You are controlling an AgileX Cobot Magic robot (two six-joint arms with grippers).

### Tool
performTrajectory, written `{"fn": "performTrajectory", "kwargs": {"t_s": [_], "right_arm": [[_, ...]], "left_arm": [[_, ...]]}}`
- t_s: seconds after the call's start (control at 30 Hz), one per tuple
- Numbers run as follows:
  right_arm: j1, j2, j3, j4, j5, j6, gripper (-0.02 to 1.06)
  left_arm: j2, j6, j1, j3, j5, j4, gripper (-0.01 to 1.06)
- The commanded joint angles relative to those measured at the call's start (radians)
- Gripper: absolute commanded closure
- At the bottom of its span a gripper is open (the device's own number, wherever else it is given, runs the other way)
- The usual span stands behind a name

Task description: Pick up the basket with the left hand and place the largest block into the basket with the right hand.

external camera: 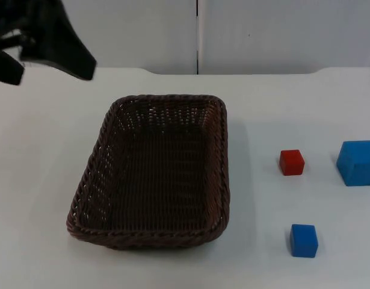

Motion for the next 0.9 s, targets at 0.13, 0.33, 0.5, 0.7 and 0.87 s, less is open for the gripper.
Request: {"fn": "performTrajectory", "kwargs": {"t_s": [0.13, 0.33, 0.5, 0.7, 0.87], "right_arm": [[-0.008, -0.003, 0.002, -0.002, -0.006, -0.007, -0.01], [-0.008, -0.003, 0.002, -0.002, -0.006, -0.007, -0.01], [-0.008, -0.003, 0.002, -0.002, -0.006, -0.007, -0.01], [-0.008, -0.003, 0.002, -0.002, -0.006, -0.007, -0.01], [-0.008, -0.003, 0.002, -0.002, -0.006, -0.007, -0.01]], "left_arm": [[0.094, -0.077, -0.032, -0.026, -0.064, 0.046, 0.04], [0.206, -0.126, -0.032, -0.067, -0.076, 0.090, 0.04], [0.285, -0.129, -0.036, -0.111, -0.061, 0.090, 0.04], [0.371, -0.137, -0.044, -0.138, -0.074, 0.093, 0.04], [0.432, -0.139, -0.044, -0.155, -0.098, 0.089, 0.04]]}}
